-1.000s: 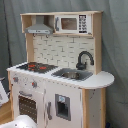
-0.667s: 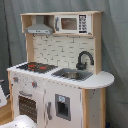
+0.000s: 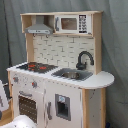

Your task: Play with the kitchen

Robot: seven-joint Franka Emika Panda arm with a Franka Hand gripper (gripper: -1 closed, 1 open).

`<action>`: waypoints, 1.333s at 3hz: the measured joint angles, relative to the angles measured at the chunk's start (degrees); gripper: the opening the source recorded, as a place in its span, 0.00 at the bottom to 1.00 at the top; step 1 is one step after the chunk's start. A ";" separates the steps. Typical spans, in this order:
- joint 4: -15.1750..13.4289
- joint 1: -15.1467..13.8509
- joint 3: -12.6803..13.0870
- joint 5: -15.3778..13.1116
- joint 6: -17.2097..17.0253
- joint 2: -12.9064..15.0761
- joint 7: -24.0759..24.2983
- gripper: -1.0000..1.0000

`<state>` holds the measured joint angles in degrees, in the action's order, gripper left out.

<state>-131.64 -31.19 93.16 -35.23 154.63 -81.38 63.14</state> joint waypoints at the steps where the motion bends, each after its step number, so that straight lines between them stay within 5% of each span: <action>1: -0.84 -0.67 0.61 0.00 1.05 -1.10 5.68 1.00; 4: -1.09 -6.69 1.67 -0.02 7.36 -4.05 21.36 1.00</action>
<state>-132.72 -37.88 94.83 -35.25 161.99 -85.43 84.51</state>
